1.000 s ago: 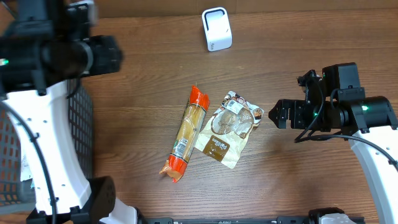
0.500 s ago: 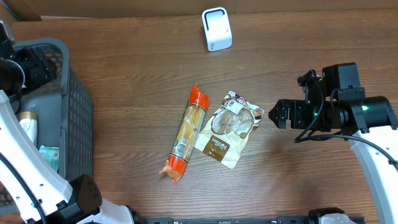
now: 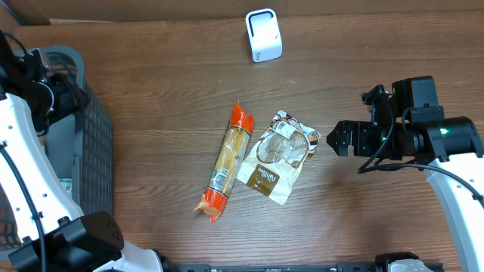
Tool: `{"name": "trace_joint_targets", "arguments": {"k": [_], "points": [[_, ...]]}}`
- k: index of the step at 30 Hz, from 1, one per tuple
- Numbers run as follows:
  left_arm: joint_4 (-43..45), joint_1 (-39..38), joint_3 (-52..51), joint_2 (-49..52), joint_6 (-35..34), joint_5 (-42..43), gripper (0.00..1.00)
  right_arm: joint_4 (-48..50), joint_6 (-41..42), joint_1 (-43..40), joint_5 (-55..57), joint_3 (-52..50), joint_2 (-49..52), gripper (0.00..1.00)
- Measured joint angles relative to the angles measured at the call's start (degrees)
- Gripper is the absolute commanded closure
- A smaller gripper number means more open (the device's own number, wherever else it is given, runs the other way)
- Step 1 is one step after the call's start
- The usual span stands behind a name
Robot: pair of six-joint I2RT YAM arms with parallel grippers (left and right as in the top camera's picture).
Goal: Scan the item barcode
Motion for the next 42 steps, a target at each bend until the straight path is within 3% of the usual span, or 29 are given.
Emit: {"name": "trace_joint_targets", "arguments": {"k": [30,37,42], "points": [[3.34,-1.38,-4.11,0.0,1.66,-1.07,0.41,0.04,0.0,0.0,-0.02,0.0,0.0,0.0],[2.6,-4.83,-4.11,0.0,2.69,-2.86,0.31,0.02,0.02,0.0,-0.02,0.0,0.0,0.0],[2.49,-5.11,-4.13,0.0,2.95,-3.21,0.33,0.07,0.0,0.0,-0.02,0.0,0.0,0.0]]}}
